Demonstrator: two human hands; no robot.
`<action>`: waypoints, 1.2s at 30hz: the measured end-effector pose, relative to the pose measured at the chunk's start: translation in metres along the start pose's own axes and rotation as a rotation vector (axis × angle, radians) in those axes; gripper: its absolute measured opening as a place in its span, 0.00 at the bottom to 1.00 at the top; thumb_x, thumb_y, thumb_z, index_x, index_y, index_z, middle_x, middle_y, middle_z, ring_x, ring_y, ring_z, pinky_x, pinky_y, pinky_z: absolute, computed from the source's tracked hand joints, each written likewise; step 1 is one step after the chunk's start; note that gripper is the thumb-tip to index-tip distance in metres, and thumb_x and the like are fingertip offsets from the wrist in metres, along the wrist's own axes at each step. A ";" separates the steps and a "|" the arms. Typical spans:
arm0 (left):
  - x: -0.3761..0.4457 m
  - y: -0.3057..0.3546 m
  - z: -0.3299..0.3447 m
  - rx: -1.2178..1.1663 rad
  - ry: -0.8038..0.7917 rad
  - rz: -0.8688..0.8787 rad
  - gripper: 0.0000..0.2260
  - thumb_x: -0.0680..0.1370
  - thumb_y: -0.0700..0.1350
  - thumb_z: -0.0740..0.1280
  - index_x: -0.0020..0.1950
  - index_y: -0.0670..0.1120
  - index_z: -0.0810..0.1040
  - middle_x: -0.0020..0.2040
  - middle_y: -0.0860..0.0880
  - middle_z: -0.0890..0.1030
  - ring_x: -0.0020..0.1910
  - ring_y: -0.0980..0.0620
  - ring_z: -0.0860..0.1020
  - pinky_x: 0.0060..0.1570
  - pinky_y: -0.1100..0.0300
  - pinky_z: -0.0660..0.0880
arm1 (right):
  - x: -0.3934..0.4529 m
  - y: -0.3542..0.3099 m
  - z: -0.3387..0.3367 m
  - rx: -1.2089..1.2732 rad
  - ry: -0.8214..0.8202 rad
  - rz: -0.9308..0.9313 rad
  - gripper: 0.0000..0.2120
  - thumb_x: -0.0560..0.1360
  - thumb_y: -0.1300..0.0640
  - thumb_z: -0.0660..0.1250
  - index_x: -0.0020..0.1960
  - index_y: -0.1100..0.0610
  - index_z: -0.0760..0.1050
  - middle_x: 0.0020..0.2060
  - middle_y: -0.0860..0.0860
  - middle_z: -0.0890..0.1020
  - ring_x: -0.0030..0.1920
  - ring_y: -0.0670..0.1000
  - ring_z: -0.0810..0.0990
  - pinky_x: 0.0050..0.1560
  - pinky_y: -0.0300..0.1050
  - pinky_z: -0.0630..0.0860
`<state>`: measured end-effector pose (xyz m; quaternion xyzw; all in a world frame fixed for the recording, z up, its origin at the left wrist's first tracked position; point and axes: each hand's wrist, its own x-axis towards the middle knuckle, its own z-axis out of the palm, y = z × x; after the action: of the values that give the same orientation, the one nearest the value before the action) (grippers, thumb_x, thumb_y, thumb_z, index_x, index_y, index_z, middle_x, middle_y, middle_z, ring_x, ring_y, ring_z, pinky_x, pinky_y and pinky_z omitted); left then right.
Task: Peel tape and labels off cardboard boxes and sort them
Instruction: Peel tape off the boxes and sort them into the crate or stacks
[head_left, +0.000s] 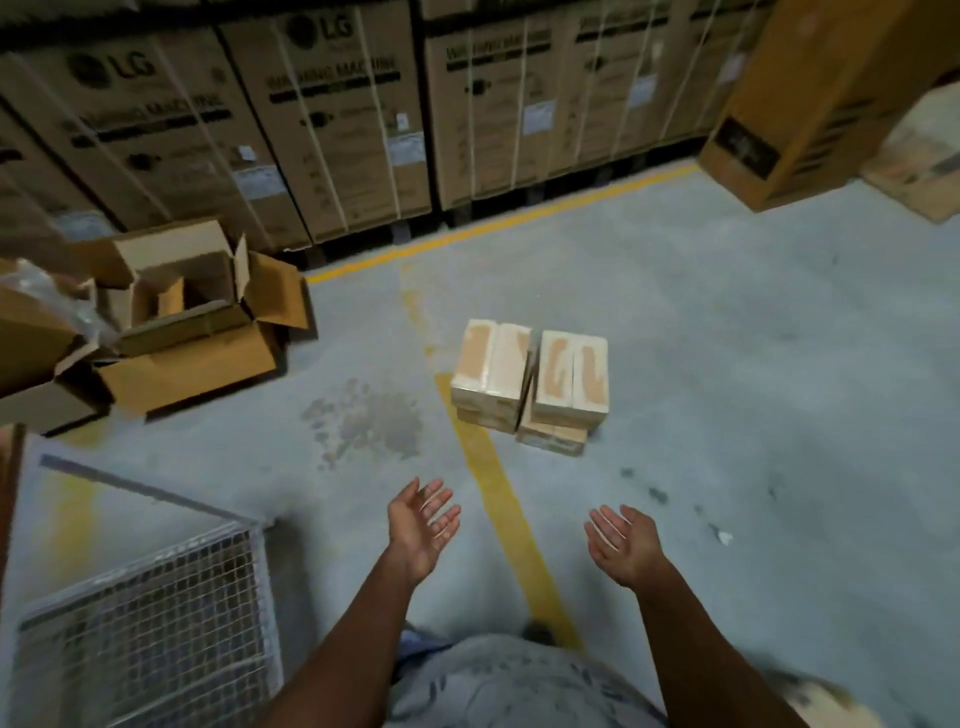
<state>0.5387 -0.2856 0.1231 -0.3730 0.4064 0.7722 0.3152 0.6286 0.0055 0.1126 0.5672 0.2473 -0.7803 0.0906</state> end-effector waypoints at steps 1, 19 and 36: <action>0.001 -0.011 0.010 0.011 0.002 -0.015 0.20 0.84 0.58 0.58 0.65 0.45 0.78 0.62 0.45 0.80 0.58 0.42 0.79 0.62 0.49 0.73 | 0.001 -0.009 -0.014 -0.018 0.014 0.002 0.18 0.84 0.49 0.59 0.68 0.57 0.75 0.66 0.54 0.79 0.50 0.55 0.81 0.46 0.46 0.74; 0.127 0.056 0.071 0.441 0.167 -0.091 0.13 0.85 0.53 0.60 0.54 0.47 0.80 0.51 0.48 0.81 0.47 0.46 0.78 0.46 0.56 0.73 | 0.091 -0.094 -0.014 -0.788 0.206 0.018 0.10 0.80 0.52 0.68 0.48 0.59 0.80 0.40 0.55 0.83 0.34 0.55 0.80 0.36 0.42 0.70; 0.375 0.260 0.135 0.981 0.191 -0.057 0.09 0.84 0.48 0.64 0.54 0.44 0.79 0.44 0.45 0.79 0.35 0.49 0.73 0.36 0.59 0.66 | 0.271 -0.230 0.283 -1.081 0.093 -0.056 0.15 0.84 0.53 0.65 0.64 0.63 0.77 0.56 0.60 0.83 0.49 0.57 0.79 0.52 0.50 0.77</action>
<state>0.0940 -0.2227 -0.0343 -0.2608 0.7386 0.4434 0.4356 0.2017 0.1034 -0.0084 0.4670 0.6321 -0.5179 0.3378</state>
